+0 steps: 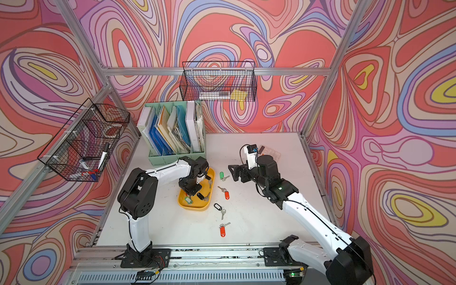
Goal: Take the keys out of the storage box
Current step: Pick up the key from the storage box.
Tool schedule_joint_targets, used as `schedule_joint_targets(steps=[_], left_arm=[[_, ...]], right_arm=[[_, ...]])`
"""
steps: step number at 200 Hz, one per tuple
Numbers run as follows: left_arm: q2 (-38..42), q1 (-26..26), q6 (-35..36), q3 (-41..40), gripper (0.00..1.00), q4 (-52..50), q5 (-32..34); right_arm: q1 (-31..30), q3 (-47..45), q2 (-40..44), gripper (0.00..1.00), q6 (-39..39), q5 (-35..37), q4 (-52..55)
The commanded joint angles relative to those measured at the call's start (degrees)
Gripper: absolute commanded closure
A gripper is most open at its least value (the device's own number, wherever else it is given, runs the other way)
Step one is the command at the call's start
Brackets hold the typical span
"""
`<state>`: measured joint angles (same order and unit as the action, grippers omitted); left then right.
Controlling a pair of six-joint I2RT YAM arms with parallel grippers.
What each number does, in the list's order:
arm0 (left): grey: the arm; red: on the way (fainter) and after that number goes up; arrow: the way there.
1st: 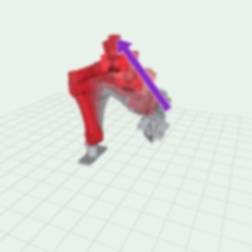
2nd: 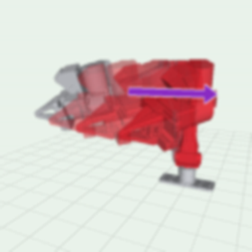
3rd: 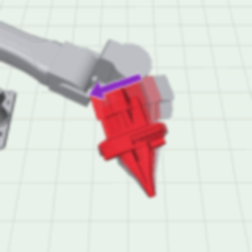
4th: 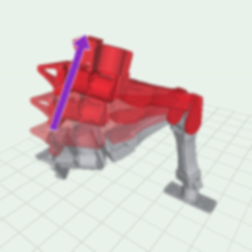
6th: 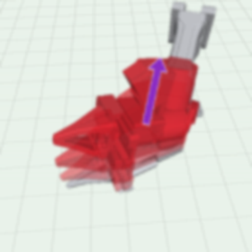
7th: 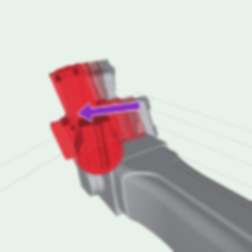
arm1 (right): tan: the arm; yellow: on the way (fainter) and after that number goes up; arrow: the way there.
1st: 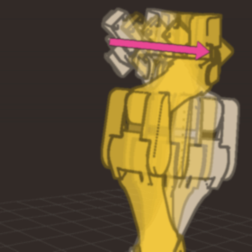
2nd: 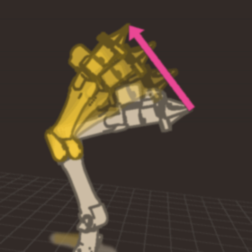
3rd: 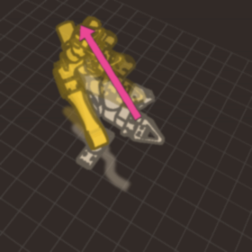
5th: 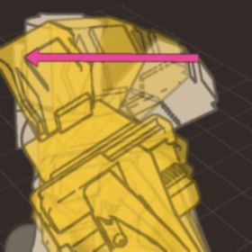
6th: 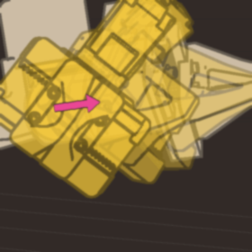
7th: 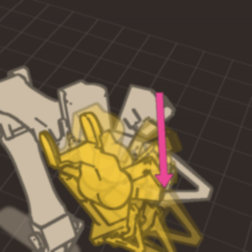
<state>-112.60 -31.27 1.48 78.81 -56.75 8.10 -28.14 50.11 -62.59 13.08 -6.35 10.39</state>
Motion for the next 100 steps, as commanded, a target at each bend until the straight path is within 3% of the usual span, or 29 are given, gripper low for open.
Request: schedule_joint_targets(steps=[1,100], left_arm=[[3.2,-0.2,-0.9,1.4,1.00,-0.3,0.8],[11.2,-0.2,-4.2,1.9,1.00,2.3,2.0]], right_arm=[[0.5,-0.4,1.5,0.02,-1.2,2.1,0.6],[2.1,1.6,4.9,0.02,-2.6,9.0,2.1]])
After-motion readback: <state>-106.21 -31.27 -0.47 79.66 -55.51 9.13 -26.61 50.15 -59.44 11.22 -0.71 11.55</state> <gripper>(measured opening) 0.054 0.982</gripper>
